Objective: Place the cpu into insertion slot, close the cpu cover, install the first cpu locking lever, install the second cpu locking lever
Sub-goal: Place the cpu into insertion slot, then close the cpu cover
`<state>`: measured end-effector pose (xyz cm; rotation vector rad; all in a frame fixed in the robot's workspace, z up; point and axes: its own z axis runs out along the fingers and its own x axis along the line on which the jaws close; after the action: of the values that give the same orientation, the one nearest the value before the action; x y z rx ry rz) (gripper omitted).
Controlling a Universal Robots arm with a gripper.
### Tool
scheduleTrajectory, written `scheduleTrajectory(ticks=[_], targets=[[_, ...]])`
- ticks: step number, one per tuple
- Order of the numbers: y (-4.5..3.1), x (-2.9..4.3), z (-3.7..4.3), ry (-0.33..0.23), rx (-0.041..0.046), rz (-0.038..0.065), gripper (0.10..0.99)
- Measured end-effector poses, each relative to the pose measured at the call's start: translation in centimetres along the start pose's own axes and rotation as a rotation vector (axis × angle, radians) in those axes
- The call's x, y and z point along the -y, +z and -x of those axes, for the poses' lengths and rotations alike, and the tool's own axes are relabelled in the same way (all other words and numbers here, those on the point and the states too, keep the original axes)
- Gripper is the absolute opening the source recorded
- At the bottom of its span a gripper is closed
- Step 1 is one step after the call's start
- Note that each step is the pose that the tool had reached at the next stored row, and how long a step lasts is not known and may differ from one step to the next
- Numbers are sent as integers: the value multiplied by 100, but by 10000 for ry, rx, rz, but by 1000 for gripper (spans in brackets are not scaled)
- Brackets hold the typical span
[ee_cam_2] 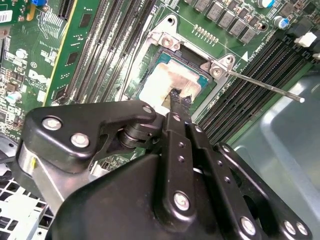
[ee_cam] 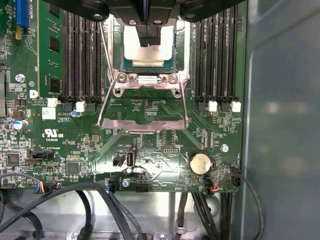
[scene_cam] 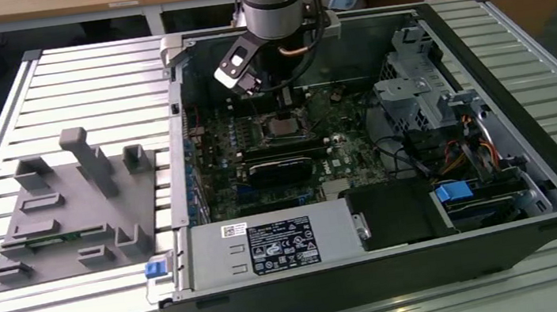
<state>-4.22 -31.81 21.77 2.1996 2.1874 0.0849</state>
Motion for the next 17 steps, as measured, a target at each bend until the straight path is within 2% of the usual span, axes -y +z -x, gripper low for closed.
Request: scheduleTrajectory(ticks=[17], targets=[[-51,-6,0,0,3,-23,106]])
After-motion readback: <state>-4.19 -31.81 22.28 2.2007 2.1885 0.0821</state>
